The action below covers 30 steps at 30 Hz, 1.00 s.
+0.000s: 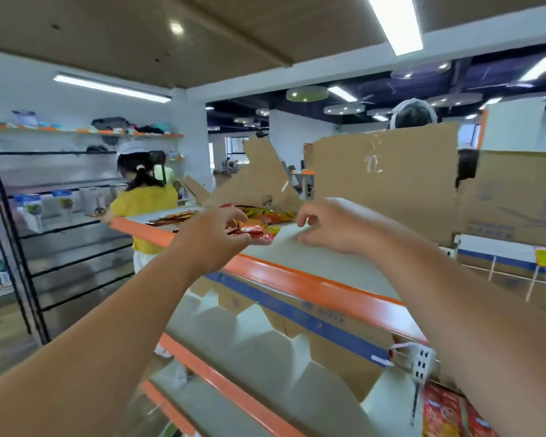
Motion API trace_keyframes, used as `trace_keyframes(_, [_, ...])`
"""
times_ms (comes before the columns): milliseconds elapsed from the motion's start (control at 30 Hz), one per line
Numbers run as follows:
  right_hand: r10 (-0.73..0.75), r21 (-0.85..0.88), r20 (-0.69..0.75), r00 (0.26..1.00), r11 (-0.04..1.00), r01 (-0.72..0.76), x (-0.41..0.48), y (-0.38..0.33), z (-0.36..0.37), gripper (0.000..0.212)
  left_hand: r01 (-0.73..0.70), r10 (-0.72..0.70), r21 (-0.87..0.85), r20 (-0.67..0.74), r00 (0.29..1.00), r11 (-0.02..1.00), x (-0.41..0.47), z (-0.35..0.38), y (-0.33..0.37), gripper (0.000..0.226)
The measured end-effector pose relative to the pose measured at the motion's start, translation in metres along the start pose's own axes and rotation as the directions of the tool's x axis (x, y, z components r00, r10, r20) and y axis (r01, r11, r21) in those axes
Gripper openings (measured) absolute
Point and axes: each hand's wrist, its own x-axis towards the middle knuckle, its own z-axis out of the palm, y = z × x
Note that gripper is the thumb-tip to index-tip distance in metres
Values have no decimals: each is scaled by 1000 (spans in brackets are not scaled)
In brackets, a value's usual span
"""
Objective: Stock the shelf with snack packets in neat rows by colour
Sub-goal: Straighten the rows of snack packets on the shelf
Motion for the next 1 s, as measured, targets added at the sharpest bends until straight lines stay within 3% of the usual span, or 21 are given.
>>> trace_keyframes(167, [14,-131,127,992,991,3,51,8,19,25,-21,21,-18,38,999,1000,43,21,-23,38])
trace_keyframes(367, [-12,-280,345,939,953,115,111,8,25,35,-1,-2,52,62,998,999,94,44,-39,28])
trace_keyframes(567, [-44,-323,408,912,927,189,160,0,48,21,-3,-9,67,168,986,998,146,47,-65,28])
trace_keyframes(700, [-15,-379,450,893,902,206,185,-17,63,27,-57,22,81,377,926,995,175,49,-76,33])
trace_keyframes(867, [33,-432,491,871,877,210,203,-27,80,26,-227,151,82,530,835,970,207,50,-88,41])
trace_keyframes(1000, [41,-507,449,893,835,216,197,-28,93,23,-350,217,104,613,760,931,225,58,-96,34])
